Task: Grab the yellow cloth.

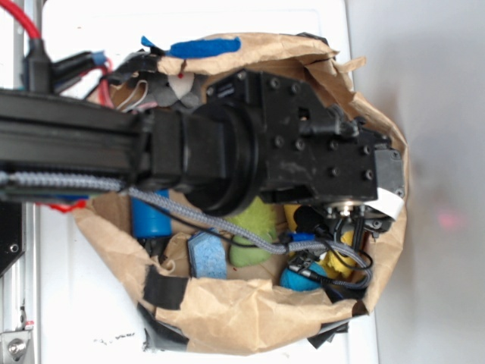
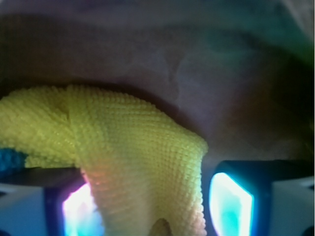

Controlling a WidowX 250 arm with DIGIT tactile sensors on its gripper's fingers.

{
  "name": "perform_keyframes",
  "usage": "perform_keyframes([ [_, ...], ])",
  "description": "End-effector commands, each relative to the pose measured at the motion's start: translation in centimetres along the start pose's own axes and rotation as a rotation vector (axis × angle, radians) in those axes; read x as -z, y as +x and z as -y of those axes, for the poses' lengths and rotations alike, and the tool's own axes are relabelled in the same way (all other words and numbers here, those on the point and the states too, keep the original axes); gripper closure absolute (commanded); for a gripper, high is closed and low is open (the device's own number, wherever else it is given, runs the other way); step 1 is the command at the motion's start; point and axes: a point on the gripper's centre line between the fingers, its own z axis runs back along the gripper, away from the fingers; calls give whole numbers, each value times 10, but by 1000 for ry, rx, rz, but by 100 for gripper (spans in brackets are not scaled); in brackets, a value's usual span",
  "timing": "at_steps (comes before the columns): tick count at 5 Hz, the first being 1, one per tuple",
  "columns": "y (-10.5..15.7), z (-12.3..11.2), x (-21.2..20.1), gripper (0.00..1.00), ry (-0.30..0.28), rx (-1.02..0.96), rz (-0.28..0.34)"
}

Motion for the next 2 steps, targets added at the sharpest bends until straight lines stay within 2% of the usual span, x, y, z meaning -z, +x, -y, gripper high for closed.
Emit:
perform_keyframes([
  [1, 12, 7, -13, 100, 10, 7, 40],
  [2, 11, 3, -20, 100, 8, -22, 43],
])
